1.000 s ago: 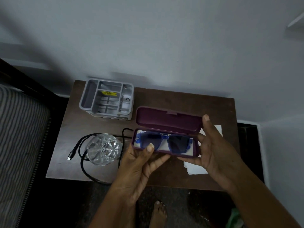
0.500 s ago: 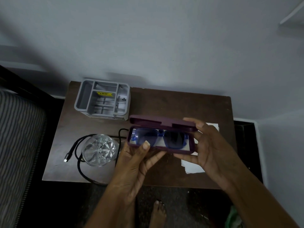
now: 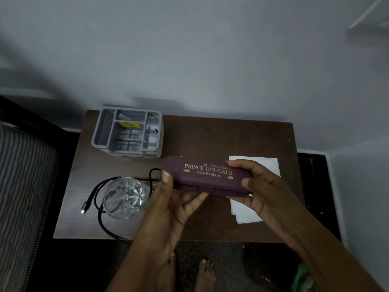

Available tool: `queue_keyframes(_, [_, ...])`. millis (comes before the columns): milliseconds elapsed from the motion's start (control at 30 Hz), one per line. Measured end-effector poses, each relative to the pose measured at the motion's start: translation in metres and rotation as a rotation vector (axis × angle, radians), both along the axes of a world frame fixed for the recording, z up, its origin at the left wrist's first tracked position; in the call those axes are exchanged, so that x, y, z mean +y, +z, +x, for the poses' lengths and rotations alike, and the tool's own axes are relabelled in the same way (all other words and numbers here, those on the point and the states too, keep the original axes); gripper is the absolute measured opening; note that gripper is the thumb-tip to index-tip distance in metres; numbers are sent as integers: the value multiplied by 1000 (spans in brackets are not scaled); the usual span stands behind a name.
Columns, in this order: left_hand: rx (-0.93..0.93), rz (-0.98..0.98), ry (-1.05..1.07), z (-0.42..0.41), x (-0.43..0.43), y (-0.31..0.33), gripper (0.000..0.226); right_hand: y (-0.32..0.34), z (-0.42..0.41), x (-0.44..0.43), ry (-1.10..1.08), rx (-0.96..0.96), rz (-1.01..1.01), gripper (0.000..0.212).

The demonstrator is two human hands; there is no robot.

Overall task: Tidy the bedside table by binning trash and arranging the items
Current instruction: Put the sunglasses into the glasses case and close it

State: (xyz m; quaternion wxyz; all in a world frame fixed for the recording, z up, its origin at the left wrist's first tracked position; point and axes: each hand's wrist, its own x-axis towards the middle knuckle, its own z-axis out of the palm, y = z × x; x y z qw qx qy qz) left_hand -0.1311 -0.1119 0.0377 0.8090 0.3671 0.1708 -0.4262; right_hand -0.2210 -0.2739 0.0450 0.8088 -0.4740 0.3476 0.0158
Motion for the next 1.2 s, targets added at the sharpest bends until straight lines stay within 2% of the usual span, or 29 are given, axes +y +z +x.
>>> queue_keyframes(100, [-2, 40, -4, 0, -2, 4, 63, 1, -2, 0, 8, -4, -52, 24])
queue_keyframes(167, [-4, 67, -19, 0, -3, 3, 51, 2, -3, 1, 47, -6, -108, 32])
queue_keyframes(267, [-10, 97, -17, -2, -2, 3, 50, 2, -4, 2, 78, 17, -129, 41])
queue_keyframes(1067, [-31, 114, -38, -2, 0, -7, 42, -12, -9, -1, 82, -16, -107, 42])
queue_keyframes(1200, [-48, 122, -77, 0, -4, -16, 42, -23, -11, -5, 70, 0, -153, 49])
